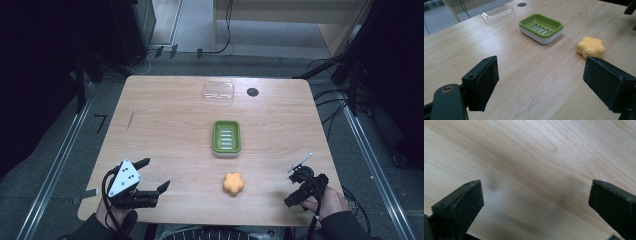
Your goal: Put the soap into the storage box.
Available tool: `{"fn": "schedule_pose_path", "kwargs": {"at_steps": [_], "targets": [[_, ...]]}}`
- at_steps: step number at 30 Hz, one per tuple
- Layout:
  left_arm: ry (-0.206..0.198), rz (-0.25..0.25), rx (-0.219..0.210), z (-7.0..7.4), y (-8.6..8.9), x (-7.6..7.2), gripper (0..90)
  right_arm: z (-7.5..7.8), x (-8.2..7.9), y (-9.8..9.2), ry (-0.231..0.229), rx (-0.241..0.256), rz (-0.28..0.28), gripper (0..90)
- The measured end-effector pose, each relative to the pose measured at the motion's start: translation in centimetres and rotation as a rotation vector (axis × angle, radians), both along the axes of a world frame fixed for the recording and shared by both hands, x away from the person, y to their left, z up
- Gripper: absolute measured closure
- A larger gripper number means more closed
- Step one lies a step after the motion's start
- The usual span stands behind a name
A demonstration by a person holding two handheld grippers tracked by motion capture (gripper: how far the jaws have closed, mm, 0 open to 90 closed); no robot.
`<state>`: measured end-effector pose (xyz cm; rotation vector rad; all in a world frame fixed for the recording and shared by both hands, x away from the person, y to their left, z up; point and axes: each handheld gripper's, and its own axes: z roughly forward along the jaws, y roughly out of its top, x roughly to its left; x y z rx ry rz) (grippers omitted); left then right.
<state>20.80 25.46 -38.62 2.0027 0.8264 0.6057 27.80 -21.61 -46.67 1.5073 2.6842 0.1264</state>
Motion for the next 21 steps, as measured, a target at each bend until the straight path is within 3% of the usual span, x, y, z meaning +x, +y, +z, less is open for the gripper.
{"fn": "schedule_pose_path", "kwargs": {"at_steps": [3, 21], "targets": [[0.007, -0.014, 0.015, 0.0, -0.2, 0.1, 13.6, 0.0, 0.0, 0.1, -0.003, -0.001, 0.011, 0.0], [0.004, -0.01, 0.011, 0.0, -0.1, 0.1, 13.6, 0.7, -0.2, 1.4, -0.044, -0.002, 0.069, 0.0]]}}
